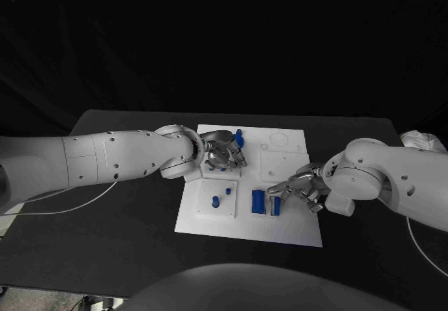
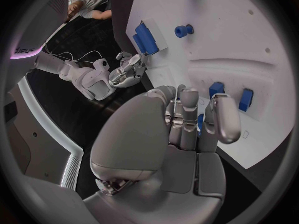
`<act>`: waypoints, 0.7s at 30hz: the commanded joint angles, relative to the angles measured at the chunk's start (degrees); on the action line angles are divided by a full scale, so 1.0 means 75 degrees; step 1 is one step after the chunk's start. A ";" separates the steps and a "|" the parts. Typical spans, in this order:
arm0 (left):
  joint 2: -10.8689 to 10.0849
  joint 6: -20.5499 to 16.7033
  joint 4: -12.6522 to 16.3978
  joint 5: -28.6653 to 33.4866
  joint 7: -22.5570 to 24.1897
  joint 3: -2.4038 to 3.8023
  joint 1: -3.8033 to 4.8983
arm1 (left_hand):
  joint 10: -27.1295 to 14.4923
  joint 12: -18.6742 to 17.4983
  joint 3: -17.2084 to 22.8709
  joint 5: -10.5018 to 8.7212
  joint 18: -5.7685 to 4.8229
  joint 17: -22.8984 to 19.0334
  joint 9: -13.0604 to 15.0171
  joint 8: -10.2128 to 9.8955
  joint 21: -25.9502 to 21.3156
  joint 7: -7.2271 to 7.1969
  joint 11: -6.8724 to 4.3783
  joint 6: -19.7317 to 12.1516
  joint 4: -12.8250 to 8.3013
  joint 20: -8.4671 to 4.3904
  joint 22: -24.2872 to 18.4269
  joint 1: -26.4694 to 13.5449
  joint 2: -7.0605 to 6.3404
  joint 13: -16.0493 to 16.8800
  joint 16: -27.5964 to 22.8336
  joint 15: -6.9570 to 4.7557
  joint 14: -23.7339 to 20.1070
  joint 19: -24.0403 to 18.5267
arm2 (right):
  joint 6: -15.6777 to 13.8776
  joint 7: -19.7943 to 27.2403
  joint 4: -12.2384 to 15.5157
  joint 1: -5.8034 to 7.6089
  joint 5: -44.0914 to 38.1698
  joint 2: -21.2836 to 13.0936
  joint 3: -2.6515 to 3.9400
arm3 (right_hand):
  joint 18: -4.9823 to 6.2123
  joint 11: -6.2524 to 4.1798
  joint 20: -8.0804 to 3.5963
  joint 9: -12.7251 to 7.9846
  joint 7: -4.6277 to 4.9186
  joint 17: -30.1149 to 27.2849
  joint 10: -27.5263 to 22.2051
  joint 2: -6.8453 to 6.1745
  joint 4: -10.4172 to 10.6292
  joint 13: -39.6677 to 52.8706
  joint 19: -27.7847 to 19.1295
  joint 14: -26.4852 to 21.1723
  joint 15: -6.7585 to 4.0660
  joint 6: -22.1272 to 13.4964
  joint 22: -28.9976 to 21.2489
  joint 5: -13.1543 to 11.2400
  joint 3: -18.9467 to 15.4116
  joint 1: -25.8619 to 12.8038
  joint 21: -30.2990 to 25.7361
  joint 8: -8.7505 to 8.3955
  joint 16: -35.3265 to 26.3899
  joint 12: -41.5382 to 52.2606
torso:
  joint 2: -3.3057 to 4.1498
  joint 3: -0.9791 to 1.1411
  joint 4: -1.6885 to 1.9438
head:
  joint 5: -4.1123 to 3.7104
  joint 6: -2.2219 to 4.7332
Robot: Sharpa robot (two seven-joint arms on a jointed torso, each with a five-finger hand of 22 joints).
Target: Assemble the parts on the task board
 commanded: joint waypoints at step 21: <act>0.0040 0.0227 0.0000 -0.0008 -0.0082 0.0004 -0.0020 | -0.0060 0.0034 0.0038 0.0038 0.0092 -0.0033 0.0007 0.0024 -0.0032 0.0046 0.0022 -0.0020 -0.0002 -0.0007 0.1332 0.0041 0.0022 0.0014 -0.0061 0.0002 -0.0063 -0.0052 | -0.0018 0.0105 0.0016 -0.0007 0.0162 -0.0049 -0.0001 | 0.0113 -0.0120 -0.0080 0.0672 -0.0104 0.0532 0.0808 0.0258 -0.0004 0.2013 0.0072 0.0515 -0.0107 0.0035 0.0922 -0.0021 -0.0277 0.0115 -0.0008 0.0517 0.0042 0.0029 | 0.0004 0.0003 0.0002 | -0.0003 0.0001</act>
